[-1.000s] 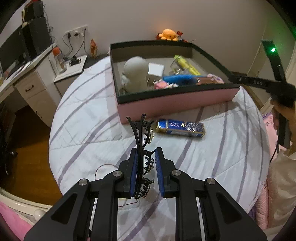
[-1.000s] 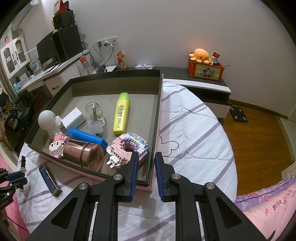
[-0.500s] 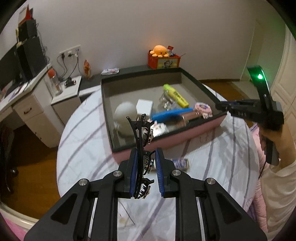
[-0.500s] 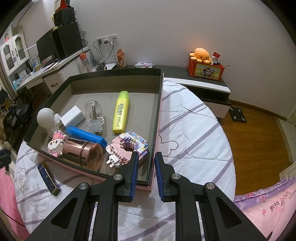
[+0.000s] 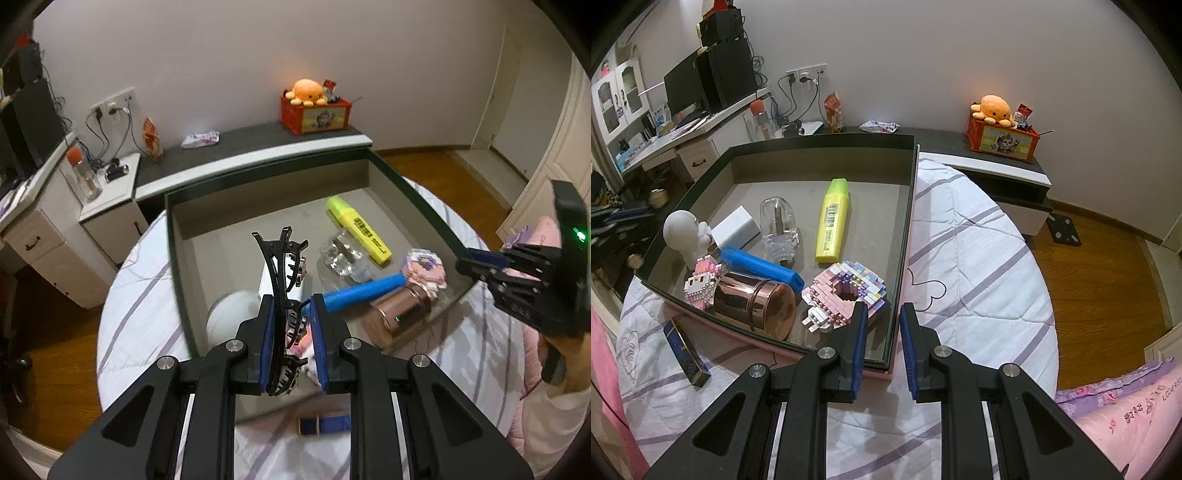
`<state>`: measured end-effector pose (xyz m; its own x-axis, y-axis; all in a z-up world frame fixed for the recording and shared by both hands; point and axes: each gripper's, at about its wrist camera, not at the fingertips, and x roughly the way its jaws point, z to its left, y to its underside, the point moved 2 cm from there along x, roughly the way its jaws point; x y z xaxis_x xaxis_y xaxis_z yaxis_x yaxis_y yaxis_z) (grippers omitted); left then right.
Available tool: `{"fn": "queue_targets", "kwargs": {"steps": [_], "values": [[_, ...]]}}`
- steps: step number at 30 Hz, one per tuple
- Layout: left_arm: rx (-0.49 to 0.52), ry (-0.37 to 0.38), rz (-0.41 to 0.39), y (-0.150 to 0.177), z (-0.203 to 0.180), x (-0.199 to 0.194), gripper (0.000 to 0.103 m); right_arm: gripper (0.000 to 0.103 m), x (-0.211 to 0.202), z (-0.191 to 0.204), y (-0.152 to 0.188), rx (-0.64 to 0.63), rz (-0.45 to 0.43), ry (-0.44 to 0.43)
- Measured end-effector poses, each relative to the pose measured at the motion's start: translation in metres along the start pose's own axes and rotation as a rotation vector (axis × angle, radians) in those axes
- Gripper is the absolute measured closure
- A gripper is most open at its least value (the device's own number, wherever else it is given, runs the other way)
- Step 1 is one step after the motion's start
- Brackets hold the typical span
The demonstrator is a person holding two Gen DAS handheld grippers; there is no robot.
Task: Organize rigid objects
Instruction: 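Carry the black cable over the box and lower it with the left gripper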
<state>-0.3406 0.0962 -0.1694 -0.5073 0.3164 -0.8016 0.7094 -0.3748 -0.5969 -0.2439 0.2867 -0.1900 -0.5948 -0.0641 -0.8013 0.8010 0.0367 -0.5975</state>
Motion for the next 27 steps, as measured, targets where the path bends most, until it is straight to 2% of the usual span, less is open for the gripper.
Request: {"fn": "queue_targets", "kwargs": {"steps": [8,15,22,27], "values": [[-0.001,0.021,0.08,-0.028,0.003,0.049,0.084,0.085,0.001,0.002,-0.001,-0.019,-0.003,0.013],[0.021,0.053,0.127,-0.044,-0.012,0.079,0.084,0.084,0.002,0.002,-0.001,-0.024,0.0,0.017],[-0.004,0.01,0.155,-0.048,-0.006,0.096,0.084,0.084,0.003,0.002,-0.001,-0.026,0.001,0.018],[0.004,0.017,0.153,-0.047,-0.007,0.096,0.084,0.084,0.005,0.004,-0.002,-0.032,0.005,0.029]]}}
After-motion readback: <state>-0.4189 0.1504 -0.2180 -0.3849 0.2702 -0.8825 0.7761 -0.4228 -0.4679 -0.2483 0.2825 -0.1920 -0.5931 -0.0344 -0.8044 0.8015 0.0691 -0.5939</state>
